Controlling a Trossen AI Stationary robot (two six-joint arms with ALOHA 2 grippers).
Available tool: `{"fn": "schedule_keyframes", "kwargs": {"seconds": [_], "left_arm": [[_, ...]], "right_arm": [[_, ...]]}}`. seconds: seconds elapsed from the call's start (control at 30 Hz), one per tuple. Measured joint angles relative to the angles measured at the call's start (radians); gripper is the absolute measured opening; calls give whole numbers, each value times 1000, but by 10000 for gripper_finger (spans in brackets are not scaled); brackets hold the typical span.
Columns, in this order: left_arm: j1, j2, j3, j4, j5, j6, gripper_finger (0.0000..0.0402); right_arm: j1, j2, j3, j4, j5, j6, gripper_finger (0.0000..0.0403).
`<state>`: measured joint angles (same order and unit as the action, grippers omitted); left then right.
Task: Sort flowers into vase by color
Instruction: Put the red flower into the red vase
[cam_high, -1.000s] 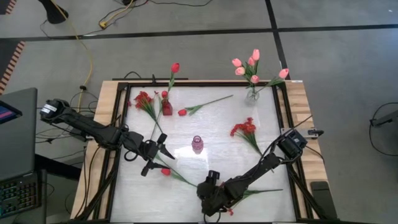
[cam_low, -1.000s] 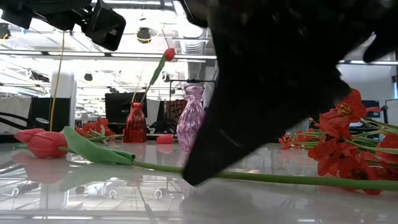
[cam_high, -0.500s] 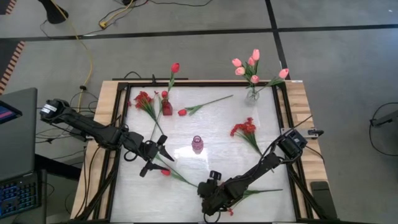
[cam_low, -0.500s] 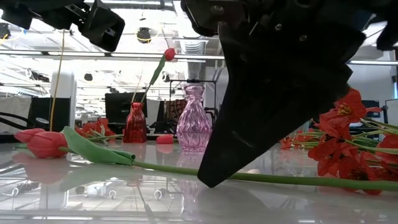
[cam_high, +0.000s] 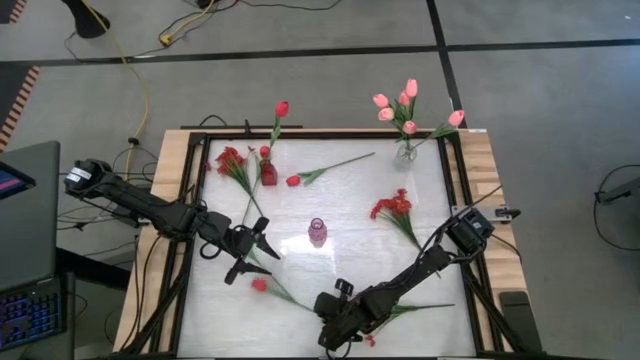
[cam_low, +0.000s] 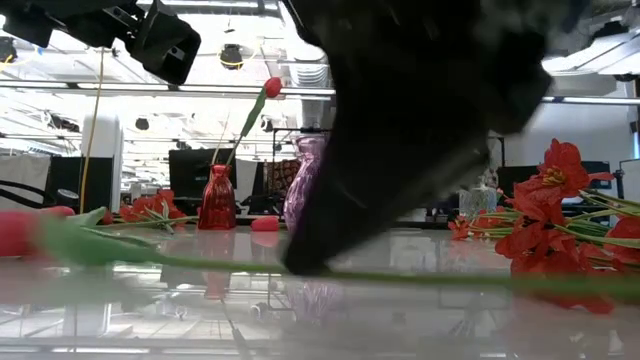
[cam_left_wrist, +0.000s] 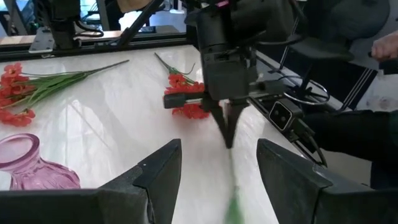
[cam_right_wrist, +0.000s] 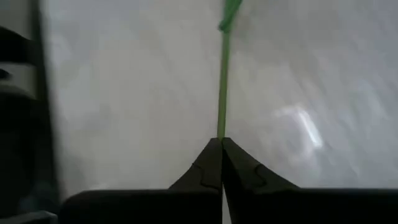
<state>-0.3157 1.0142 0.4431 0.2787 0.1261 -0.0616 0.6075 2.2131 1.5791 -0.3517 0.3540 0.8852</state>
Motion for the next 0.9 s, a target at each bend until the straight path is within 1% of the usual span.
{"fn": "schedule_keyframes", "kwargs": {"seconds": [0.1,0.17,0.27,0.33,0.5,0.6,0.7,0.77,0.83,0.9], "left_arm": [[0,-30,0,-3,0,15,196],[0,-68,0,-1,0,40,196],[2,-137,0,1,-1,64,196],[2,-186,0,1,2,68,196],[2,-297,0,-7,32,67,196],[2,-337,0,-22,34,60,196],[2,-354,0,-35,40,53,196],[2,-363,0,-34,45,53,196],[2,-376,0,-24,16,53,196],[11,-393,0,-16,-71,57,196]], "right_arm": [[2,0,0,78,35,-36,28],[7,0,0,125,89,-74,17],[15,-1,0,169,179,-106,16],[21,-1,0,211,217,-138,16],[28,-1,0,382,224,-285,21],[28,-1,0,490,224,-367,19],[27,-1,0,544,227,-419,18],[25,-1,0,548,234,-422,18],[25,-2,0,542,243,-423,18],[24,-2,0,533,244,-427,18]]}}
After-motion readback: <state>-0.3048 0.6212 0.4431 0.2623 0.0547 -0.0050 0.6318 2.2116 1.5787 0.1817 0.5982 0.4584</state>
